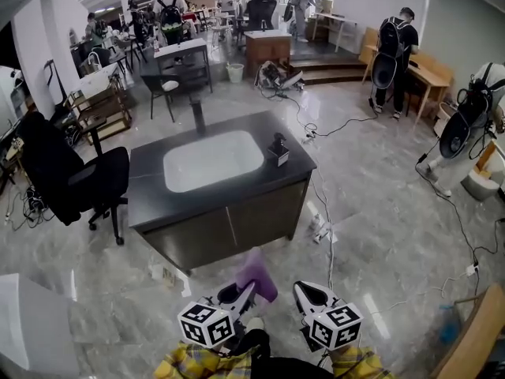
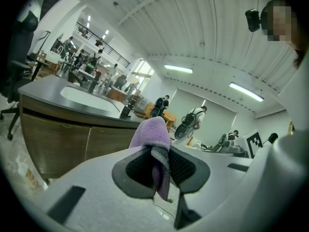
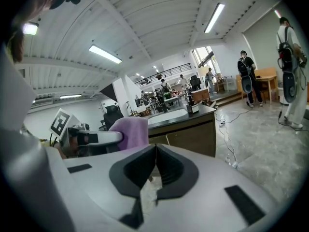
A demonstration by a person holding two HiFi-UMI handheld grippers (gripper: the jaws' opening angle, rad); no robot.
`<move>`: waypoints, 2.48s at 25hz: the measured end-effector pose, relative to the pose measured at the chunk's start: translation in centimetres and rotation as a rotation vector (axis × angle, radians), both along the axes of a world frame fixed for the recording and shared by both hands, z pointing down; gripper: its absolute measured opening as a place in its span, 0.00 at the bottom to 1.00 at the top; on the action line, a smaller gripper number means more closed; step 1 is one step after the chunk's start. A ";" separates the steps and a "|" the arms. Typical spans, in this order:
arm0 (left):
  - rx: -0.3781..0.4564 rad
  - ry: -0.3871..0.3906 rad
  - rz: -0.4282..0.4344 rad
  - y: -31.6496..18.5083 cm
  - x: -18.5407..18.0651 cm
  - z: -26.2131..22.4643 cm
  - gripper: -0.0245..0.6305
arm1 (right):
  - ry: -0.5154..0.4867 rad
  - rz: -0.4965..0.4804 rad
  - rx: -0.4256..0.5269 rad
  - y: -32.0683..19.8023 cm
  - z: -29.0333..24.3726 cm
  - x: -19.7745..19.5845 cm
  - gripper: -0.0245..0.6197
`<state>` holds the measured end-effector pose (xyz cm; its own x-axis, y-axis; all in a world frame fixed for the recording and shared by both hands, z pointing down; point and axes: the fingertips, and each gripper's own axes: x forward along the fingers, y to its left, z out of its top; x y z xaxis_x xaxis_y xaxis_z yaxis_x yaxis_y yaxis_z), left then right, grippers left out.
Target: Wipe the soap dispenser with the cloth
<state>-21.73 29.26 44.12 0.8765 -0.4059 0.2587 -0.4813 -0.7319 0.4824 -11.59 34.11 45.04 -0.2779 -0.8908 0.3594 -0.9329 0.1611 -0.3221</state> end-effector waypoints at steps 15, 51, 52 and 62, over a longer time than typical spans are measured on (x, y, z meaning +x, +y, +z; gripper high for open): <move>0.026 -0.001 0.043 -10.7 -0.6 0.3 0.14 | 0.028 -0.003 -0.001 -11.8 0.0 -1.3 0.05; 0.021 0.025 -0.038 -27.5 9.3 0.8 0.14 | 0.059 -0.072 0.002 -29.1 0.8 8.0 0.05; 0.019 0.026 -0.040 -28.0 9.9 0.8 0.14 | 0.058 -0.074 0.000 -29.8 0.8 8.7 0.05; 0.010 0.011 -0.082 -33.4 14.9 1.2 0.14 | 0.043 -0.107 -0.007 -35.4 1.3 13.9 0.05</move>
